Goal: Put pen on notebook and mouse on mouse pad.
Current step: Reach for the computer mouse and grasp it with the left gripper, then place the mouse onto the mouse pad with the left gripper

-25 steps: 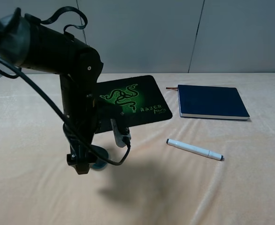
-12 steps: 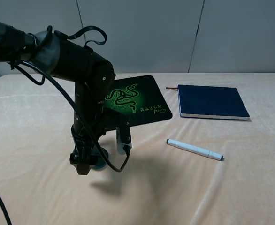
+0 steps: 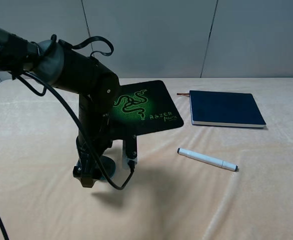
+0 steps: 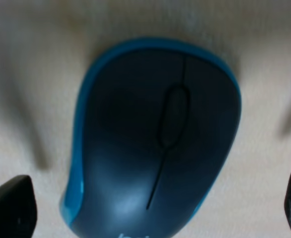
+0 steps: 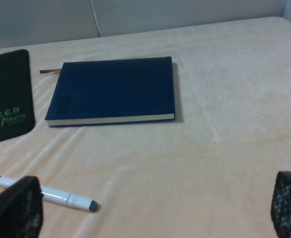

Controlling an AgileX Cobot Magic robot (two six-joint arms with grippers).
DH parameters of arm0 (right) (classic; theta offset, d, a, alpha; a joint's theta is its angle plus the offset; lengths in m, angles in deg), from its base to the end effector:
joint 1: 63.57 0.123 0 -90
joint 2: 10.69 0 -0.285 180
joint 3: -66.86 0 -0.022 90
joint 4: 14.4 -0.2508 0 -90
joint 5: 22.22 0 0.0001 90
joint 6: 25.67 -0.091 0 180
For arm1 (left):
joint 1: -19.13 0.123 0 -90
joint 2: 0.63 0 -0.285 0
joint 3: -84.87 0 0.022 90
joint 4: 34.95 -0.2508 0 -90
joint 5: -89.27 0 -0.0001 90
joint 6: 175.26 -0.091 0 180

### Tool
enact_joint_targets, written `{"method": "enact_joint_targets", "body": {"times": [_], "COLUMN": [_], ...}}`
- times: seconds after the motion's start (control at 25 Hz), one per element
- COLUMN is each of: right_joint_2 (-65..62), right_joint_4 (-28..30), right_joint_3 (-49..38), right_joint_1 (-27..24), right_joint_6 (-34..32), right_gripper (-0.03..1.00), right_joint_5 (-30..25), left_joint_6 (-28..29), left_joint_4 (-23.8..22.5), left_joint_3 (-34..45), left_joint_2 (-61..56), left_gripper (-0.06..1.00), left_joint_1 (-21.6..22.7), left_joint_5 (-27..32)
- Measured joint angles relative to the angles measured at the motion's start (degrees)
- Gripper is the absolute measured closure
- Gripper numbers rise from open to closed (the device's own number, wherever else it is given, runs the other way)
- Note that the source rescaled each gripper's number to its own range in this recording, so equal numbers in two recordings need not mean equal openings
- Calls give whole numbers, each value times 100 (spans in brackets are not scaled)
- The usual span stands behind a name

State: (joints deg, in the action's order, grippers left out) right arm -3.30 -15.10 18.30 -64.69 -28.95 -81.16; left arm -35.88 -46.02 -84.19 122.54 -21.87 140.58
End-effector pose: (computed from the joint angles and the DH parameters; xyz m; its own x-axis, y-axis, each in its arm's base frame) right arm -0.0046 0.0010 0.2799 -0.4193 0.0717 -0.9050 0.0368 0.9974 0.0620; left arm 0.2682 -0.2151 0.1132 -0.0211 0.9856 0.1678 0.9992 0.0149 0.0377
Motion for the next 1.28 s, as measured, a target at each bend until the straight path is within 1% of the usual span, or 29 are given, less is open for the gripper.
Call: {"method": "enact_joint_targets", "body": {"times": [0.28, 0.32, 0.4, 0.44, 0.56, 0.64, 0.68, 0.76, 0.8, 1.28], "right_joint_2": [0, 0, 0, 0, 0, 0, 0, 0, 0, 0], "right_joint_4": [-6, -6, -6, -6, -6, -6, -6, -6, -6, -11], "right_joint_3": [0, 0, 0, 0, 0, 0, 0, 0, 0, 0], "right_joint_1": [0, 0, 0, 0, 0, 0, 0, 0, 0, 0], "right_joint_6": [0, 0, 0, 0, 0, 0, 0, 0, 0, 0], "right_gripper": [-3, -3, -3, -3, -3, -3, -3, -3, -3, -3], "right_joint_5": [0, 0, 0, 0, 0, 0, 0, 0, 0, 0], "left_joint_6": [-18, -23, -23, -23, -23, -23, -23, -23, -23, -23], "left_joint_4": [-59, -59, -59, -59, -79, -79, -85, -81, -81, -81], "left_joint_3": [312, 343, 364, 364, 364, 364, 364, 364, 364, 327], "left_joint_2": [0, 0, 0, 0, 0, 0, 0, 0, 0, 0], "left_gripper": [-5, -4, 1, 7, 34, 54, 63, 85, 94, 94], "left_joint_1": [0, 0, 0, 0, 0, 0, 0, 0, 0, 0], "left_joint_5": [-302, -324, -375, -396, -457, -475, -488, -487, -487, -416]}}
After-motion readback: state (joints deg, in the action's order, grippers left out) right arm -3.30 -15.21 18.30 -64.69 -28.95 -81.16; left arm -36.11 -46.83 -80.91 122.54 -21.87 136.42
